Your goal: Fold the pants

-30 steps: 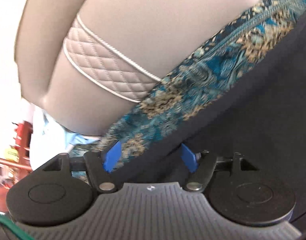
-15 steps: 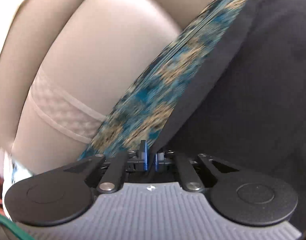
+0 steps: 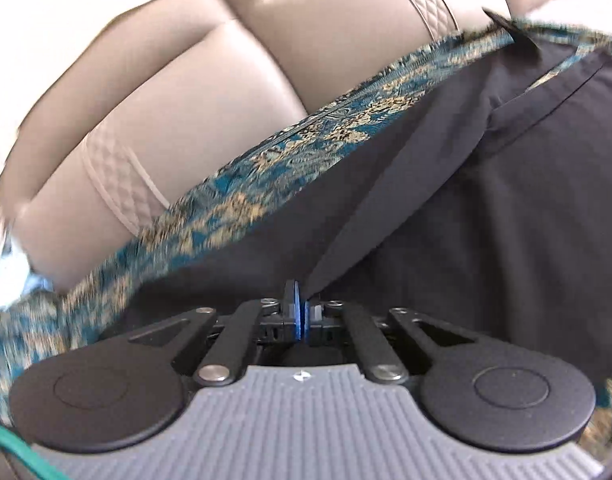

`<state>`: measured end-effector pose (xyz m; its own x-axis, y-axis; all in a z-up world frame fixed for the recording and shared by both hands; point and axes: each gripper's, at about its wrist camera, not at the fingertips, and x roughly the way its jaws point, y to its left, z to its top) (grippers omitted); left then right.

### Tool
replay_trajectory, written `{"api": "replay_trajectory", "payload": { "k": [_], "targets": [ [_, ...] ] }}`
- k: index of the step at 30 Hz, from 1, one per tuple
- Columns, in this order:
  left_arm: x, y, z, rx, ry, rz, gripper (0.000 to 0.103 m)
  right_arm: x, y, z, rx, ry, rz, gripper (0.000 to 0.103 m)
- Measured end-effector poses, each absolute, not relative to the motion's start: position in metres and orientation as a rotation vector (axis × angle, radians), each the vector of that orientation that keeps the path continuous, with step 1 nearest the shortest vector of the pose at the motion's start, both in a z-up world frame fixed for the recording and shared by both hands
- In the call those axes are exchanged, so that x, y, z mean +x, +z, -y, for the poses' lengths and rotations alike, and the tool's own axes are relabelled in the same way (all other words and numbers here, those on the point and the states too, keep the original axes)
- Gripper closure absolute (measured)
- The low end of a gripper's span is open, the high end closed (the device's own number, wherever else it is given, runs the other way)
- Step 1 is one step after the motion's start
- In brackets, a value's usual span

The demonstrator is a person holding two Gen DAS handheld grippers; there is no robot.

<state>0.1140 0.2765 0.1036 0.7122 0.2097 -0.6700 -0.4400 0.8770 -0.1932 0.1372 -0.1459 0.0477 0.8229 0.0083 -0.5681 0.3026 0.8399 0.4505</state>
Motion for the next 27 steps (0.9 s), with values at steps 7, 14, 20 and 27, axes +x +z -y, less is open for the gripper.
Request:
{"api": "replay_trajectory", "payload": {
  "k": [7,14,20,27],
  "targets": [
    [0.089,0.08,-0.286,-0.352,0.455,-0.731,0.091,0.087,0.043,0.119,0.397,-0.113,-0.563,0.098],
    [0.079,0.069,-0.285,-0.291,0.471,-0.732,0.088,0.06,0.033,0.115,0.355,-0.09,-0.585,0.097],
    [0.084,0.06,-0.279,-0.202,0.48,-0.717,0.085,0.049,0.025,0.109,0.321,-0.09,-0.583,0.097],
    [0.095,0.052,-0.28,-0.178,0.5,-0.689,0.085,0.033,0.013,0.095,0.242,-0.078,-0.562,0.094]
  ]
}}
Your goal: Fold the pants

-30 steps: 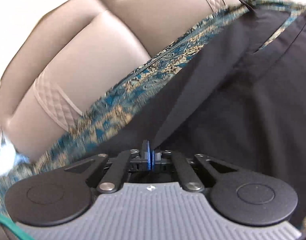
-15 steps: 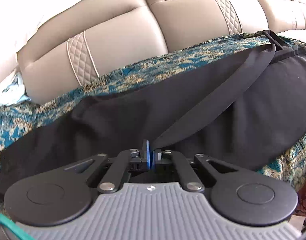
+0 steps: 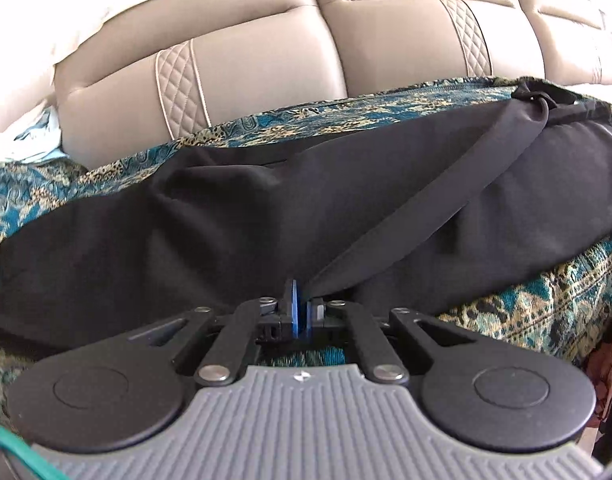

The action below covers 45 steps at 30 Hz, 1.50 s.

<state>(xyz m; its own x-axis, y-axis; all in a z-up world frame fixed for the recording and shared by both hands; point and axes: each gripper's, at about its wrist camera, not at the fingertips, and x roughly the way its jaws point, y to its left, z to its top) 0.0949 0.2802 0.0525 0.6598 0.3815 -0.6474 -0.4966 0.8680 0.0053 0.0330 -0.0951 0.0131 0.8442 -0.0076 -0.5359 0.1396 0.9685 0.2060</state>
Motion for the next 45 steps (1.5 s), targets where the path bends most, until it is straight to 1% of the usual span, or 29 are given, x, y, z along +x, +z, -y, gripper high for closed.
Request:
{"api": "replay_trajectory", "payload": {
  "k": [3,4,5,6,12,18,20,22,30,31,32,34,35,38,42,45],
  "targets": [
    [0.098,0.047,-0.283,-0.17,0.509,-0.686,0.085,0.029,0.009,0.094,0.228,-0.07,-0.517,0.09],
    [0.097,0.045,-0.282,-0.162,0.511,-0.683,0.084,0.029,0.008,0.095,0.229,-0.074,-0.507,0.084],
    [0.097,0.043,-0.281,-0.153,0.514,-0.679,0.084,0.03,0.007,0.097,0.227,-0.085,-0.5,0.074],
    [0.097,0.042,-0.281,-0.145,0.516,-0.676,0.084,0.032,0.006,0.099,0.224,-0.099,-0.493,0.072],
    [0.098,0.041,-0.285,-0.158,0.527,-0.675,0.082,0.045,0.002,0.137,0.225,-0.232,-0.443,0.073],
    [0.101,0.04,-0.285,-0.146,0.541,-0.681,0.082,0.079,0.009,0.219,0.359,-0.423,-0.435,0.073],
    [0.103,0.04,-0.285,-0.138,0.545,-0.685,0.082,0.1,0.016,0.252,0.392,-0.497,-0.449,0.071],
    [0.104,0.039,-0.285,-0.139,0.55,-0.688,0.082,0.123,0.021,0.287,0.428,-0.547,-0.485,0.072],
    [0.111,0.036,-0.283,-0.108,0.576,-0.694,0.081,0.196,0.035,0.387,0.494,-0.554,-0.544,0.067],
    [0.112,0.035,-0.283,-0.102,0.579,-0.696,0.081,0.203,0.037,0.394,0.49,-0.547,-0.557,0.07],
    [0.113,0.035,-0.282,-0.099,0.583,-0.698,0.081,0.213,0.038,0.403,0.486,-0.544,-0.568,0.086],
    [0.115,0.035,-0.282,-0.098,0.594,-0.703,0.081,0.232,0.043,0.423,0.51,-0.56,-0.602,0.096],
    [0.116,0.035,-0.282,-0.1,0.599,-0.706,0.081,0.24,0.047,0.431,0.545,-0.567,-0.61,0.098],
    [0.118,0.036,-0.283,-0.104,0.608,-0.713,0.081,0.242,0.07,0.457,0.678,-0.553,-0.529,0.099],
    [0.119,0.036,-0.285,-0.11,0.61,-0.715,0.081,0.2,0.111,0.455,0.618,-0.527,-0.35,0.099],
    [0.12,0.036,-0.287,-0.118,0.609,-0.718,0.081,0.158,0.106,0.456,0.598,-0.565,-0.336,0.099]
  ]
}}
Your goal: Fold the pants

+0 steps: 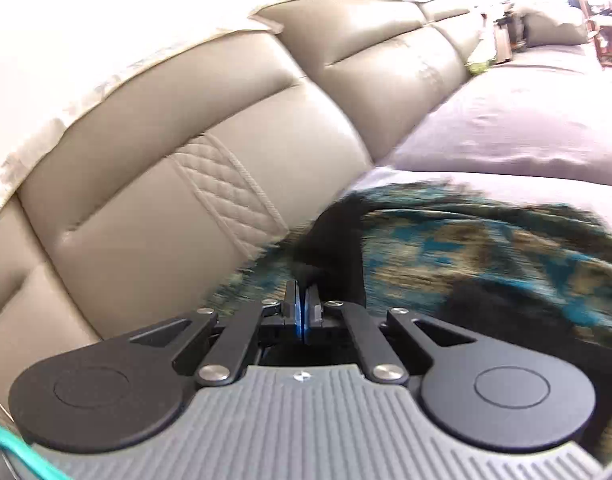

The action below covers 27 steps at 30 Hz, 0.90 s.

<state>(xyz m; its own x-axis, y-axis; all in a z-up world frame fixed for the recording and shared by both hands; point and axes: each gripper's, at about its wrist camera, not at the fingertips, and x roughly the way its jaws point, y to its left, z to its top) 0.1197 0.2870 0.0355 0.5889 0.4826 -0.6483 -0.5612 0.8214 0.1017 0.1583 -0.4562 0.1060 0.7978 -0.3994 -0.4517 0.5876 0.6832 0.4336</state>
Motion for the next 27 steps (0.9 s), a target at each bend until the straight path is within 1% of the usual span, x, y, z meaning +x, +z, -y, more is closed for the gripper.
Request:
{"api": "replay_trajectory", "payload": {
  "k": [5,8,12,16,17,18,20,21,22,23,26,27],
  "targets": [
    [0.124,0.037,-0.292,-0.121,0.603,-0.738,0.081,0.096,0.054,0.473,0.61,-0.751,-0.435,0.099],
    [0.126,0.038,-0.294,-0.122,0.604,-0.748,0.081,0.071,0.033,0.478,0.655,-0.768,-0.478,0.098],
    [0.13,0.037,-0.295,-0.114,0.61,-0.759,0.081,0.058,0.025,0.484,0.632,-0.79,-0.475,0.095],
    [0.133,0.038,-0.294,-0.095,0.608,-0.776,0.081,0.056,0.028,0.496,0.605,-0.734,-0.461,0.087],
    [0.133,0.038,-0.294,-0.095,0.61,-0.776,0.081,0.056,0.028,0.498,0.596,-0.7,-0.463,0.069],
    [0.133,0.038,-0.293,-0.094,0.614,-0.775,0.081,0.055,0.027,0.497,0.587,-0.679,-0.457,0.063],
    [0.133,0.037,-0.292,-0.091,0.622,-0.771,0.081,0.052,0.029,0.491,0.55,-0.631,-0.428,0.042],
    [0.134,0.037,-0.292,-0.089,0.626,-0.77,0.081,0.054,0.029,0.485,0.512,-0.588,-0.427,0.038],
    [0.134,0.036,-0.291,-0.086,0.63,-0.77,0.081,0.058,0.029,0.48,0.471,-0.561,-0.436,0.031],
    [0.135,0.036,-0.29,-0.08,0.633,-0.772,0.081,0.063,0.029,0.474,0.428,-0.559,-0.45,0.027],
    [0.136,0.036,-0.289,-0.067,0.637,-0.776,0.081,0.087,0.023,0.47,0.35,-0.606,-0.522,0.027],
    [0.137,0.036,-0.29,-0.067,0.637,-0.776,0.081,0.099,0.021,0.473,0.36,-0.612,-0.547,0.038]
  ]
}}
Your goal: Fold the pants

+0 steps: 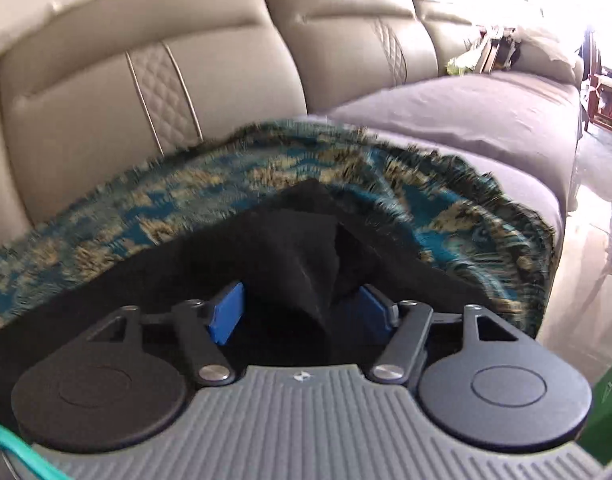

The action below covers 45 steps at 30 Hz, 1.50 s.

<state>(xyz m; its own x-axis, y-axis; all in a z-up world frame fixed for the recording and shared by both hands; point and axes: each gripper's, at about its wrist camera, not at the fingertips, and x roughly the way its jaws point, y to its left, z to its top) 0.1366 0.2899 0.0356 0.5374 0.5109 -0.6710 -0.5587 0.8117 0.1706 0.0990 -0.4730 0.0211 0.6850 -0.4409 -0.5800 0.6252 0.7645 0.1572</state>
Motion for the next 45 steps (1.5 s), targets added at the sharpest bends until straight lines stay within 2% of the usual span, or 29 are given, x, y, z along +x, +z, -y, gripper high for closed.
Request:
{"api": "replay_trajectory", "payload": {
  "k": [1,2,4,5,7,12,14,18,24,25,26,28,33,39,42,45],
  "targets": [
    [0.137,0.036,-0.29,-0.066,0.636,-0.776,0.081,0.11,0.021,0.477,0.382,-0.623,-0.571,0.068],
    [0.137,0.036,-0.29,-0.065,0.635,-0.776,0.081,0.121,0.022,0.481,0.404,-0.627,-0.599,0.08],
    [0.138,0.035,-0.291,-0.062,0.633,-0.777,0.081,0.135,0.035,0.484,0.407,-0.576,-0.575,0.079],
    [0.138,0.035,-0.291,-0.063,0.633,-0.777,0.081,0.136,0.044,0.489,0.445,-0.487,-0.522,0.07],
    [0.138,0.036,-0.291,-0.064,0.636,-0.775,0.081,0.134,0.058,0.503,0.561,-0.322,-0.435,0.045],
    [0.139,0.034,-0.29,-0.049,0.644,-0.768,0.081,0.123,0.074,0.519,0.533,-0.453,-0.397,0.042],
    [0.139,0.034,-0.29,-0.052,0.646,-0.767,0.081,0.119,0.065,0.524,0.518,-0.517,-0.46,0.048],
    [0.139,0.033,-0.291,-0.052,0.644,-0.768,0.081,0.115,0.038,0.522,0.455,-0.558,-0.549,0.049],
    [0.14,0.033,-0.29,-0.046,0.652,-0.771,0.081,0.134,0.019,0.522,0.494,-0.517,-0.524,0.049],
    [0.141,0.033,-0.29,-0.044,0.654,-0.771,0.081,0.141,0.017,0.524,0.498,-0.524,-0.52,0.052],
    [0.141,0.033,-0.289,-0.042,0.658,-0.77,0.081,0.148,0.017,0.524,0.502,-0.539,-0.513,0.071],
    [0.142,0.032,-0.288,-0.036,0.661,-0.772,0.081,0.162,0.018,0.529,0.524,-0.569,-0.527,0.097],
    [0.144,0.032,-0.29,-0.03,0.659,-0.778,0.081,0.168,0.053,0.531,0.534,-0.583,-0.51,0.098],
    [0.145,0.031,-0.292,-0.036,0.662,-0.778,0.081,0.119,0.115,0.533,0.599,-0.644,-0.347,0.097],
    [0.144,0.031,-0.293,-0.045,0.653,-0.777,0.081,0.091,0.108,0.538,0.6,-0.741,-0.39,0.097],
    [0.143,0.032,-0.294,-0.046,0.642,-0.78,0.081,0.074,0.074,0.543,0.589,-0.838,-0.514,0.097]
  ]
}}
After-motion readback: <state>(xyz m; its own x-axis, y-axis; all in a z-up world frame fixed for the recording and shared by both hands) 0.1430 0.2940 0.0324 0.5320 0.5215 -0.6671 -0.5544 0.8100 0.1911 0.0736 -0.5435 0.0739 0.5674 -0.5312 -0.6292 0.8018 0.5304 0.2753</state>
